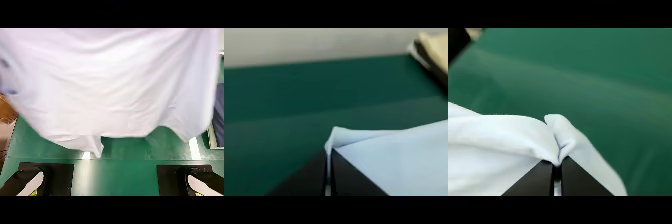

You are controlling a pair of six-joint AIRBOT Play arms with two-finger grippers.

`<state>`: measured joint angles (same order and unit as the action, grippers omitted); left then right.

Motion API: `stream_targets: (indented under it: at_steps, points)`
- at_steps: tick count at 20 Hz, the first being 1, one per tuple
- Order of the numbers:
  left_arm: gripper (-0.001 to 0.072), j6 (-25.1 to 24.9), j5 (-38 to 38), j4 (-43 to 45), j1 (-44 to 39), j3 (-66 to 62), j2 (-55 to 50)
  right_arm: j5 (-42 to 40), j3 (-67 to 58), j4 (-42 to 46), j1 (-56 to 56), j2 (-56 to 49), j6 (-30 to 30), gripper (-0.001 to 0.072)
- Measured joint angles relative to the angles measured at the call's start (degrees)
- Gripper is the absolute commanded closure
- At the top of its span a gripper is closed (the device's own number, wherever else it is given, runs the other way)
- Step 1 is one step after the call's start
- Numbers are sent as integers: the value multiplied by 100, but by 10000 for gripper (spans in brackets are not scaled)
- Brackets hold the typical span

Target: Fold the shirts.

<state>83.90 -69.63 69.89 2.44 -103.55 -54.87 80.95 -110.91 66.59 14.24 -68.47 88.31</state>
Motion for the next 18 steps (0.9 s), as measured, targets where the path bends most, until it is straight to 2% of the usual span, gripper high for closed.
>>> stream_targets:
  at_steps: [4,9,10,11,12,14,18]
  points:
    - [683,2,-39,81,0,822,-1493,511,-4,68,-11,-1615,-48,693]
    - [681,-66,542,31,0,1233,-3077,162,-13,-13,-120,-3185,-258,683]
    - [596,-87,673,26,4,1261,-3244,55,-15,-74,-149,-3351,-278,481]
    - [264,-114,743,59,4,1285,-3370,-42,-13,-105,-195,-3491,-297,264]
    - [94,-131,817,96,20,1296,-3449,-151,-13,-212,-269,-3576,-304,259]
    - [96,-144,837,55,24,1274,-3532,-262,-15,-592,-385,-3609,-317,263]
    - [95,-153,260,50,181,1366,-3340,-2,76,-1021,-686,-3268,-472,285]
